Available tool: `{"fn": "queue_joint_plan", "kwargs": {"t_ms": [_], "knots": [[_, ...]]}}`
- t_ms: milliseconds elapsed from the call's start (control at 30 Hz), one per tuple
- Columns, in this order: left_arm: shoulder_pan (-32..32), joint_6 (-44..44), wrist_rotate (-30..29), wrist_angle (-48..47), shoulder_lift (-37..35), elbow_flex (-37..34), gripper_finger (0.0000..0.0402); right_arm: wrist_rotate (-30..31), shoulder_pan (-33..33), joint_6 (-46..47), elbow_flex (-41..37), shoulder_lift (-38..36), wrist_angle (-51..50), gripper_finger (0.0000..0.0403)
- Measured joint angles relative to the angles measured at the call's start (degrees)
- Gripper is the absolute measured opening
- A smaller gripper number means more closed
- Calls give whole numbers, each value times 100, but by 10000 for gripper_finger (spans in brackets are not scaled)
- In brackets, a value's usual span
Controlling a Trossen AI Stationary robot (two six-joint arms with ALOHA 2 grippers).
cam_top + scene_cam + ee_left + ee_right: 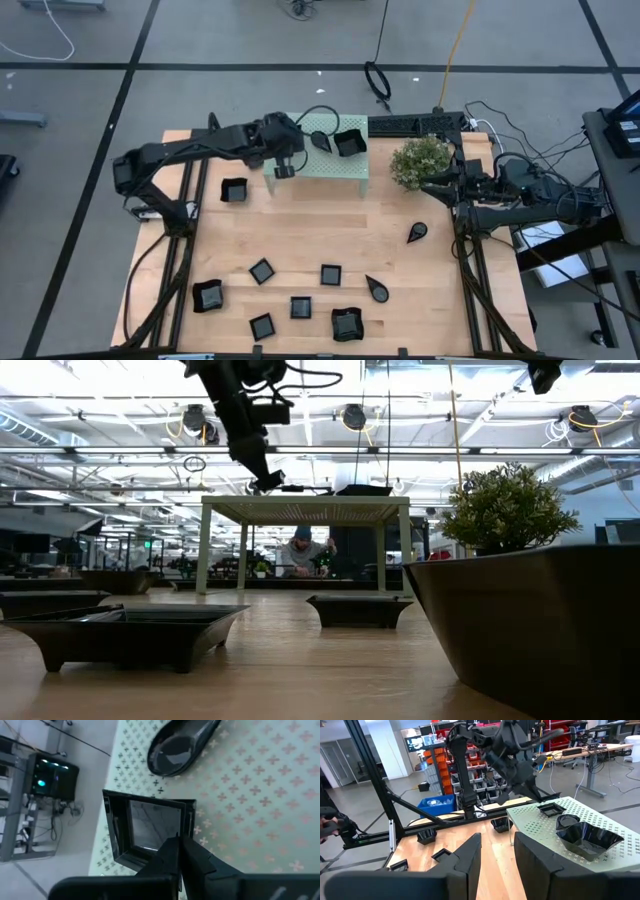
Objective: Pick & Place Mini shaped plates
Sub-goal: Stack the black square plate on top of the other black square plate on the shelf
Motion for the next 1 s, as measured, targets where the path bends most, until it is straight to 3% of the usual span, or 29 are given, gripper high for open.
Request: {"fn": "queue_joint_plan", "kwargs": {"t_ms": [167,400,600,833,1000], "knots": [[1,-59,104,115,88,3,18,0,0,1,0,0,2,105],[4,-414,113,244,94,-2,5,0,0,2,0,0,2,105],[18,-521,111,263,94,-2,25,-1,0,0,0,0,1,105],[48,-626,80,180,92,-2,6,-1,0,1,0,0,0,105],[53,-625,57,63,92,-2,16,0,0,2,0,0,0,105]]}}
